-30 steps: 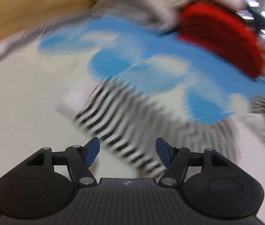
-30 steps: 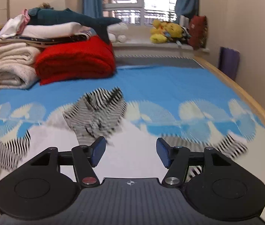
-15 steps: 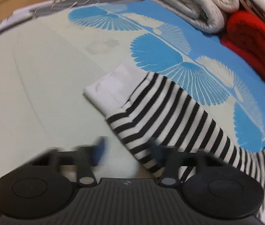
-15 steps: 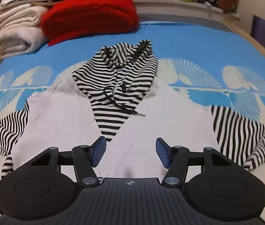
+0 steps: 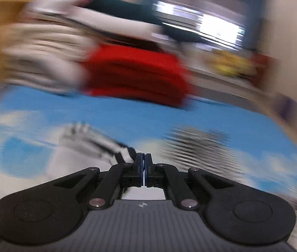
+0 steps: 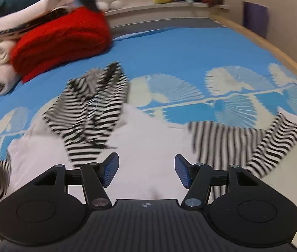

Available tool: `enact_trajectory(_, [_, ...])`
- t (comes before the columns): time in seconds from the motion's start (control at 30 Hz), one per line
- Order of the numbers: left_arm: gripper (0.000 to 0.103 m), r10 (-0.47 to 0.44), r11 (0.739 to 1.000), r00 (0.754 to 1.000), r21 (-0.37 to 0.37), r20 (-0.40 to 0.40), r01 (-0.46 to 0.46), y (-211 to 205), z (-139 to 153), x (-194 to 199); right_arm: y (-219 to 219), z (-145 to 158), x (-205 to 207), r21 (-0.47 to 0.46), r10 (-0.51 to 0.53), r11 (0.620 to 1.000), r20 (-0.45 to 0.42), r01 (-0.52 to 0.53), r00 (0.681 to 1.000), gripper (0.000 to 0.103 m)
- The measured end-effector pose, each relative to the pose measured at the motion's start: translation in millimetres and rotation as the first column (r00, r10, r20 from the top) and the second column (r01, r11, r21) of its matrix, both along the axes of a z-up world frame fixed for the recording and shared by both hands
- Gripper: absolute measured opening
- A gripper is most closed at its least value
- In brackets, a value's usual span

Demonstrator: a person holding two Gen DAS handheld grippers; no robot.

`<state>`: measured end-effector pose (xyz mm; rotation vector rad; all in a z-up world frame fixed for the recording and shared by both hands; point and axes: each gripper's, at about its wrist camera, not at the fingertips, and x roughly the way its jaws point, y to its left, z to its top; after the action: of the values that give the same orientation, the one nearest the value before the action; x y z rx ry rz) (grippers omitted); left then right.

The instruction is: Fold small clothes

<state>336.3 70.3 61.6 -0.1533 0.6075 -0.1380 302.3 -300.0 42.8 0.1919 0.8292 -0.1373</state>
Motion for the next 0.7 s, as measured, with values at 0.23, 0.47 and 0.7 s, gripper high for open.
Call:
enact_trajectory(0.23, [0.032, -0.314, 0.945, 0.906, -0.004, -0.285, 0.326, -88.7, -42.0, 10.0, -34.7, -15.5, -5.4, 0.017, -0.128, 0.992, -0.051, 0.129, 0.99, 0.061])
enact_trajectory(0.47, [0.037, 0.09, 0.996, 0.933, 0.011, -0.348, -0.091, -30.2, -10.6, 24.7, -46.7, -34.8, 7.6, 0.162, -0.168, 0.969, -0.127, 0.188, 0.978, 0.047])
enact_trajectory(0.7, [0.057, 0.216, 0.972, 0.92, 0.164, -0.328, -0.17, -14.7, -40.3, 7.6, -45.9, -76.4, 22.7, 0.335, -0.194, 0.909, -0.193, 0.25, 0.962, 0.033])
